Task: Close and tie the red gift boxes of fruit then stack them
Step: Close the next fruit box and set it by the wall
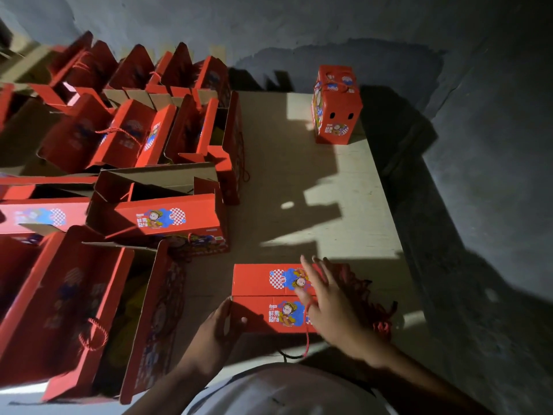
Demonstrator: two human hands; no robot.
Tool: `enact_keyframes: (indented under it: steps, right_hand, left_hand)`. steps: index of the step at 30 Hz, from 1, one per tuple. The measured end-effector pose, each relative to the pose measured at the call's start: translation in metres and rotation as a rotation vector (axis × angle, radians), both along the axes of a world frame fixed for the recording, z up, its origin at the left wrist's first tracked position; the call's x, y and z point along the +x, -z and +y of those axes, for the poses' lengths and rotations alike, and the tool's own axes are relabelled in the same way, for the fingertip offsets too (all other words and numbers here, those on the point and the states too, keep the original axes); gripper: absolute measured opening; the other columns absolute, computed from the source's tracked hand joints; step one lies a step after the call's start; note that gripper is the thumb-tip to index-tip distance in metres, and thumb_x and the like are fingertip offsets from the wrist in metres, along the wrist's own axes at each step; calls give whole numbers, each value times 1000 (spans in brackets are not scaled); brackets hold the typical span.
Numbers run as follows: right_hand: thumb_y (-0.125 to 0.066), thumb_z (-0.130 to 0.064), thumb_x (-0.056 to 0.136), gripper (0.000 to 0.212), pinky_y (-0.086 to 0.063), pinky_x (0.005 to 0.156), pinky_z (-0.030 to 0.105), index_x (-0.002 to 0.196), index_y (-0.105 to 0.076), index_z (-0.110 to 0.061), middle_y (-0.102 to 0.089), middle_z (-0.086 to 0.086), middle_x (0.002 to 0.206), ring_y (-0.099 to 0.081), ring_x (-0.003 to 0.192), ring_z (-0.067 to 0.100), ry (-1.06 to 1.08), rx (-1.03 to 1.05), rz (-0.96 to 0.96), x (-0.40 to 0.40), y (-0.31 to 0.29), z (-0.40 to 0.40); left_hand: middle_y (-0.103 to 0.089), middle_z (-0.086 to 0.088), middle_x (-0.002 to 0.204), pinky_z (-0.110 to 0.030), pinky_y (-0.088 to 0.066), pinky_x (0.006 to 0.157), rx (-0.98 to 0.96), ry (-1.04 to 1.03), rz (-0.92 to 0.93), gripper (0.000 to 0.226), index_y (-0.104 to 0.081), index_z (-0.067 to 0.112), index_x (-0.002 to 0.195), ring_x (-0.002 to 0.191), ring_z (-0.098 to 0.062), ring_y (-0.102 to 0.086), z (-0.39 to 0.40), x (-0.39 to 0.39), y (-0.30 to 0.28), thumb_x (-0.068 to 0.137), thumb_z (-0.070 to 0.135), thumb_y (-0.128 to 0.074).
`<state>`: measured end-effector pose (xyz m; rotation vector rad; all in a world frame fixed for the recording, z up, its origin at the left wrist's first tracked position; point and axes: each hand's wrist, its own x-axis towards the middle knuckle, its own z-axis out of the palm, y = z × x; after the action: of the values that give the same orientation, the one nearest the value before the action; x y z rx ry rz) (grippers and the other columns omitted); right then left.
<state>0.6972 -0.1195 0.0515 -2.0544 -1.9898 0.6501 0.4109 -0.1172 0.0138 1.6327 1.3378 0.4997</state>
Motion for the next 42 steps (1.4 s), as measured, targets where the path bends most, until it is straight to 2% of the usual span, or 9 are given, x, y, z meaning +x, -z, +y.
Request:
enact_keyframes:
  steps: [6, 13, 19, 23, 28, 35, 37, 39, 42]
  right_hand:
    - [-47, -75, 92, 79, -41, 111, 38, 156, -39, -29, -50, 6, 154, -49, 138, 28, 64, -523, -83, 28, -18, 98]
    - [-80, -18, 83, 37, -51, 75, 29, 105, -63, -41, -71, -9, 88, -66, 82, 7, 133, -291, 319, 26, -15, 97]
    - [-76, -11, 86, 52, -58, 80, 39, 126, -57, -39, -72, -4, 87, -71, 77, 12, 59, -267, 409, 14, -59, 83]
    - [-78, -1, 81, 80, -55, 62, 26, 145, -47, -38, -74, 6, 98, -70, 61, 16, -59, -541, 466, 10, -106, 81]
    - [-77, -21, 86, 57, -51, 64, 17, 133, -59, -48, -76, -3, 83, -70, 69, 5, -88, -440, 478, -9, -140, 87]
    - [-70, -16, 89, 38, -51, 68, 35, 119, -70, -38, -77, 12, 88, -69, 73, 24, 151, -345, 611, 1, -149, 113]
    - [-70, -14, 90, 34, -52, 68, 36, 116, -71, -35, -77, 17, 93, -68, 74, 27, 222, -300, 644, 9, -150, 126]
    - [-70, -12, 89, 30, -49, 62, 27, 110, -74, -32, -76, 20, 94, -64, 67, 19, 281, -241, 640, 18, -149, 142]
    - [-71, -9, 90, 24, -48, 63, 22, 103, -77, -28, -76, 12, 93, -65, 68, 11, 368, -148, 656, 34, -144, 168]
  left_hand:
    - [-69, 22, 118, -28, -52, 94, -18, 20, 36, 49, -54, 37, 136, 108, 3, -63, -2, -3, -4, 91, 28, -72]
    - [-62, 29, 128, -20, -49, 97, -36, 30, 21, 63, -47, 41, 145, 115, 6, -60, -8, -7, -4, 88, 30, -71]
    - [-59, 35, 127, -10, -45, 94, -53, 38, 49, 75, -42, 54, 142, 114, 10, -59, -7, -8, 2, 79, 34, -75]
    - [-54, 46, 123, -4, -43, 88, -37, 37, 96, 82, -41, 55, 134, 109, 16, -58, -1, -4, 2, 69, 28, -83]
    - [-69, 22, 94, 0, -43, 74, -35, -113, 134, 64, -63, 26, 127, 84, 15, -63, 15, 6, -1, 69, 23, -91]
    - [-70, -3, 123, -17, -49, 89, 104, -194, 182, 66, -61, 9, 137, 104, -15, -69, 64, 26, -10, 77, 13, -86]
    - [-64, 7, 133, -25, -48, 96, 202, -202, 137, 64, -55, 14, 143, 118, -15, -63, 81, 38, -17, 85, 21, -81]
    - [-52, 33, 134, -9, -38, 99, 272, -163, 99, 62, -50, 32, 145, 122, 6, -53, 95, 50, -24, 87, 32, -73]
    - [-59, 16, 135, -1, -29, 97, 251, -88, 150, 65, -56, 23, 143, 122, -1, -55, 115, 63, -27, 83, 31, -79]
